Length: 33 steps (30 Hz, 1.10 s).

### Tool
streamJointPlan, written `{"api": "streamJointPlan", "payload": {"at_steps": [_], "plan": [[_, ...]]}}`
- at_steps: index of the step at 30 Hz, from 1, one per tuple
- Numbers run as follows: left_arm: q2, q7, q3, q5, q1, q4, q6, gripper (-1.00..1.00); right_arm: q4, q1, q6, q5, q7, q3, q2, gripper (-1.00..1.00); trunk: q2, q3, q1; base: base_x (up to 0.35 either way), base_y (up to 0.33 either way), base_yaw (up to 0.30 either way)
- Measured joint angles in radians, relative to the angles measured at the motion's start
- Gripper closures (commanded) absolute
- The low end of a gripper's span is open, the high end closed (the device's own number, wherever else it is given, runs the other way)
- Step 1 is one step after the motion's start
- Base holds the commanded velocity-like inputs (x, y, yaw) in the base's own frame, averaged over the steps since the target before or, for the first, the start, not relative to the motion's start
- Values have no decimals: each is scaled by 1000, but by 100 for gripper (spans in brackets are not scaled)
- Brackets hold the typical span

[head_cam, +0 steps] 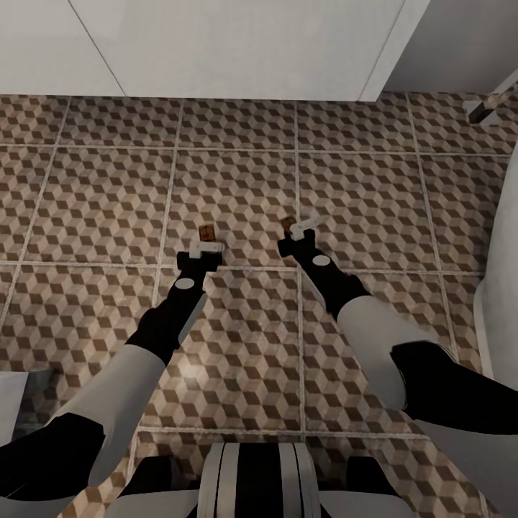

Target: Take the four mousetraps from the cabinet in the bathroom and place them on the bathroom floor. Make sure all four end up on the same floor surface, and ensure that at least two of them are either under or directly next to the same bathroom sink.

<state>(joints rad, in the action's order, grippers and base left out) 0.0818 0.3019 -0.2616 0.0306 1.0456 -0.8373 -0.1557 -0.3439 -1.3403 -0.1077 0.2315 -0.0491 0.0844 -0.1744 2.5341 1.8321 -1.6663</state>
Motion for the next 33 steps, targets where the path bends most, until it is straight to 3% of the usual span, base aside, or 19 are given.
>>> {"api": "streamJointPlan", "payload": {"at_steps": [10, 18, 33], "plan": [[1, -1, 0, 1, -1, 24, 15, 100, 74, 0, -87, 4, 0, -1, 0, 100, 0, 0, 0, 0, 0, 0], [2, 0, 0, 1, -1, 36, 87, 100, 80, 0, -98, 4, 0, -1, 0, 100, 0, 0, 0, 2, 0, 0], [2, 0, 1, 1, -1, 65, 94, 100, 82, 0, -98, 4, 0, -1, 0, 100, 0, 0, 0, 180, 51, 0]]}}
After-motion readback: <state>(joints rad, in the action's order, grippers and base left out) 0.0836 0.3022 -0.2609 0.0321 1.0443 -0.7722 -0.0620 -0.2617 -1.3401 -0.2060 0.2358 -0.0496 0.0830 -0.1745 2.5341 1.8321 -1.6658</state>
